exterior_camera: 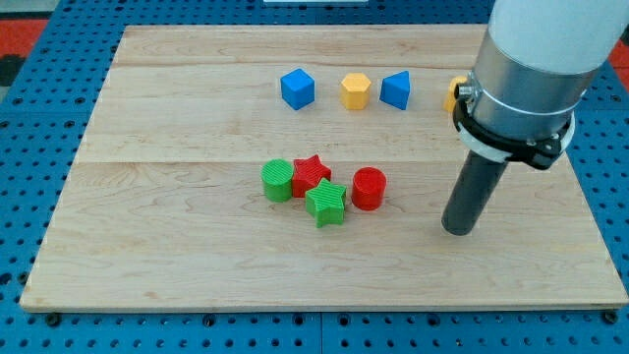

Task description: Point your arm to the yellow heart

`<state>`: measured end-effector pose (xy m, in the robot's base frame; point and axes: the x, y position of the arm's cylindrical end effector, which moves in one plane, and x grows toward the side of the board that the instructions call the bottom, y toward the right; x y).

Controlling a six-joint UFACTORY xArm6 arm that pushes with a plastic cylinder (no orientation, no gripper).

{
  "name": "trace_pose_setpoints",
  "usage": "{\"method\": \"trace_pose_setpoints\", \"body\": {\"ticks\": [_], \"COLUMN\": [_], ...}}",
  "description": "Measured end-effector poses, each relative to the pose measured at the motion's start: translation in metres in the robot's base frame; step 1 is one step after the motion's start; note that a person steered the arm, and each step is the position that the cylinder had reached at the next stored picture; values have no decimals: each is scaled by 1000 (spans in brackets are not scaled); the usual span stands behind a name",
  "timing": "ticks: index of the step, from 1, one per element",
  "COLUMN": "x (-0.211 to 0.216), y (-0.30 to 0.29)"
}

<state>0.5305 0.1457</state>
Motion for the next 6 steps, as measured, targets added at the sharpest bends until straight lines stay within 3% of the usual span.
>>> {"method": "trace_pose_setpoints", "body": {"ticks": [3,6], "x": [-15,-99], "y": [18,31]}}
